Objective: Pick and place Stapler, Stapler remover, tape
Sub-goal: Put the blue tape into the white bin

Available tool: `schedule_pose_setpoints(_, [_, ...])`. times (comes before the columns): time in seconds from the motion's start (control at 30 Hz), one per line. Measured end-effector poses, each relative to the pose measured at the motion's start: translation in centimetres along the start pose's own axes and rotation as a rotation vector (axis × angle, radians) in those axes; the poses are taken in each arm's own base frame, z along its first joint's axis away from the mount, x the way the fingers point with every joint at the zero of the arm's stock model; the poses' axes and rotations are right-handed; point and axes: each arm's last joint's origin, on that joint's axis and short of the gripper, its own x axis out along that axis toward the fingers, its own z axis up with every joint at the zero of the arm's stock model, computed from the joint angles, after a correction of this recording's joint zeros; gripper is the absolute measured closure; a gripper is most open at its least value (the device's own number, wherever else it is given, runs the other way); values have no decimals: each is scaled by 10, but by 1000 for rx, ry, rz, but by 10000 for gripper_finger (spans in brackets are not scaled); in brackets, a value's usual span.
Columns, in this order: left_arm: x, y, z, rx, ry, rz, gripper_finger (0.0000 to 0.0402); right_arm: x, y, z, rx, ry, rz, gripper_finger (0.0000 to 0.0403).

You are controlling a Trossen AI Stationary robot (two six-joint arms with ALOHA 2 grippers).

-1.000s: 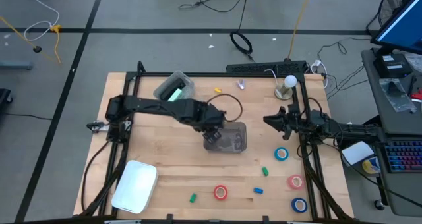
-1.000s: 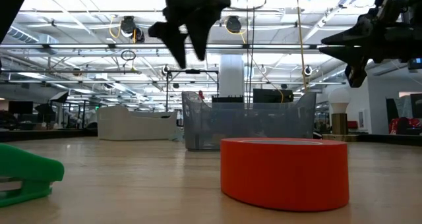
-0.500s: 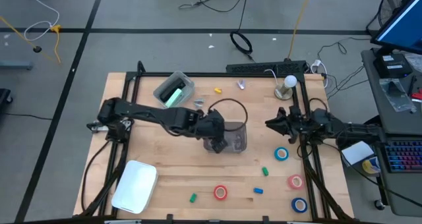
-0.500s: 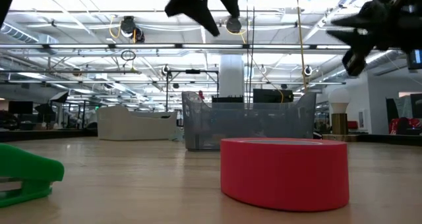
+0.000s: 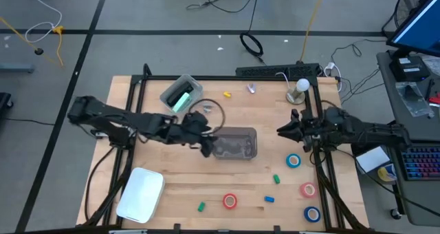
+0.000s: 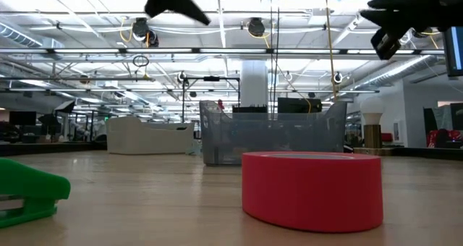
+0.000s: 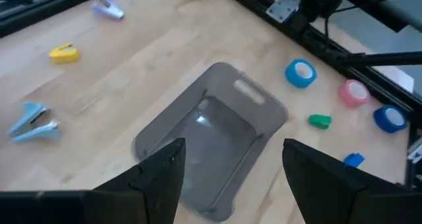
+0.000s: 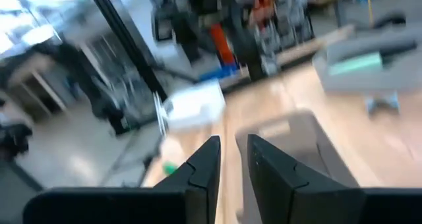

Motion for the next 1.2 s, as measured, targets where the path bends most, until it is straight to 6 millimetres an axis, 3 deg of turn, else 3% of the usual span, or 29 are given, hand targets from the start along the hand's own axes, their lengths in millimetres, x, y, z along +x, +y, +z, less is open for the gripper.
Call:
schedule_pose_setpoints(0.37, [-19, 47, -36, -50, -84, -63, 149, 14, 10, 8, 156, 568, -191, 332])
schedule_pose_setpoints(0.7, [-28, 67, -36, -18, -119, -55, 149, 7, 6, -21, 500, 1043, -542, 332])
schedule_pose_setpoints(1.0, [-25, 72, -32, -7, -89, -83, 149, 8, -1, -33, 532, 1096, -675, 329])
schedule_pose_setpoints(1.2, [-26, 71, -33, -7, -83, -93, 149, 10, -4, -41, 583, 1097, -650, 288])
